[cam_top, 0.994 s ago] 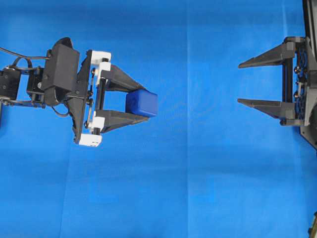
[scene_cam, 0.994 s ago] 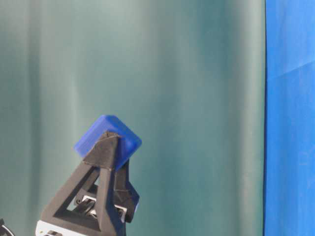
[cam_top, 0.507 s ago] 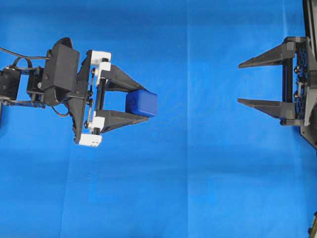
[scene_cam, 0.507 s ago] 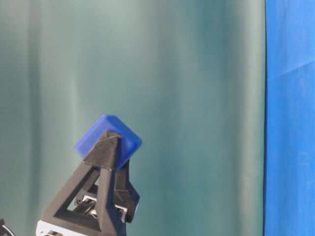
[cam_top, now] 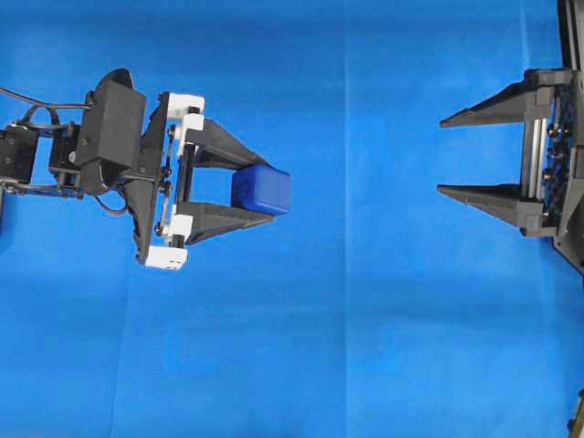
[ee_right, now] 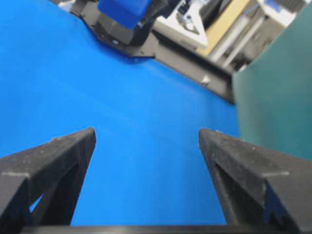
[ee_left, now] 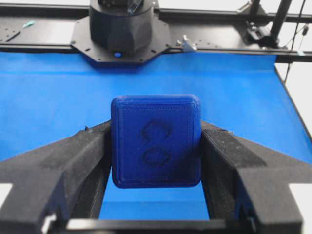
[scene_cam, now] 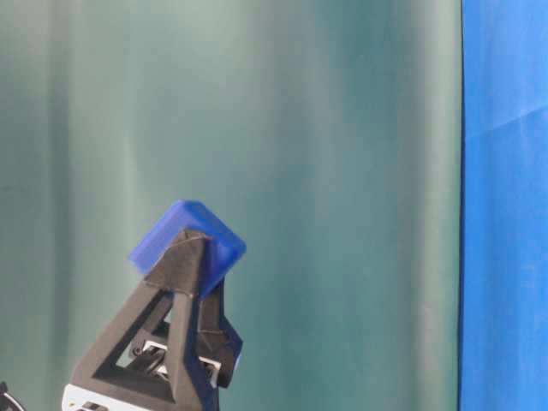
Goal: Handover the blue block to the right arm after grasping it with the left arm, then place it in the designated position.
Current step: 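Hold the cube with the left gripper while the right gripper reorients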
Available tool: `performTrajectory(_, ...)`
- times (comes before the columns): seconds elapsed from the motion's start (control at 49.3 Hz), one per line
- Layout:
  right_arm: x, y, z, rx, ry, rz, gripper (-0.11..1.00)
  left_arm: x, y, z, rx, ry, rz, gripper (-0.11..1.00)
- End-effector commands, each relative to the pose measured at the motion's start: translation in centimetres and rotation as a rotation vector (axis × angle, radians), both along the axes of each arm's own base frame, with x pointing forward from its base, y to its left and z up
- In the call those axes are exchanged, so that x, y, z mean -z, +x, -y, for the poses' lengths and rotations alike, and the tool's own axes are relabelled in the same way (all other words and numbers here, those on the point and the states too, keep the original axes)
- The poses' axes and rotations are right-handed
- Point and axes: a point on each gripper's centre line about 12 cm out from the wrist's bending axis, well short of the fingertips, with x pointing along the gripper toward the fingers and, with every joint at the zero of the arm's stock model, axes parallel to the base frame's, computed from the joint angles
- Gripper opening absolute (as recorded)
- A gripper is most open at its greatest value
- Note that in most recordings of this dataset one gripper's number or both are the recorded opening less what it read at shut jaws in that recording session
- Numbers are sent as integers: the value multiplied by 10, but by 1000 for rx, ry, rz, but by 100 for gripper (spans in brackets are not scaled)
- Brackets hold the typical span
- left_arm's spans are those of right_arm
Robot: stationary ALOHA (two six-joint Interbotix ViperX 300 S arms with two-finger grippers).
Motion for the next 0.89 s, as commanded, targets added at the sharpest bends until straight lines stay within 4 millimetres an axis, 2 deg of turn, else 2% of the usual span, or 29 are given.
performTrajectory(0.0, -12, 3, 0, -10, -81, 23, 95, -12, -2, -1, -3, -4, 40, 46)
performTrajectory(0.365, -15, 3, -6, -74, -488, 47, 95, -12, -2, -1, -3, -4, 41, 46)
performTrajectory(0.629, -21, 2, -16, -149, -767, 131, 95, -12, -2, -1, -4, -7, 39, 46)
performTrajectory(0.872, -19, 3, -21, -179, -834, 146, 95, -11, -2, -1, -4, -7, 38, 46)
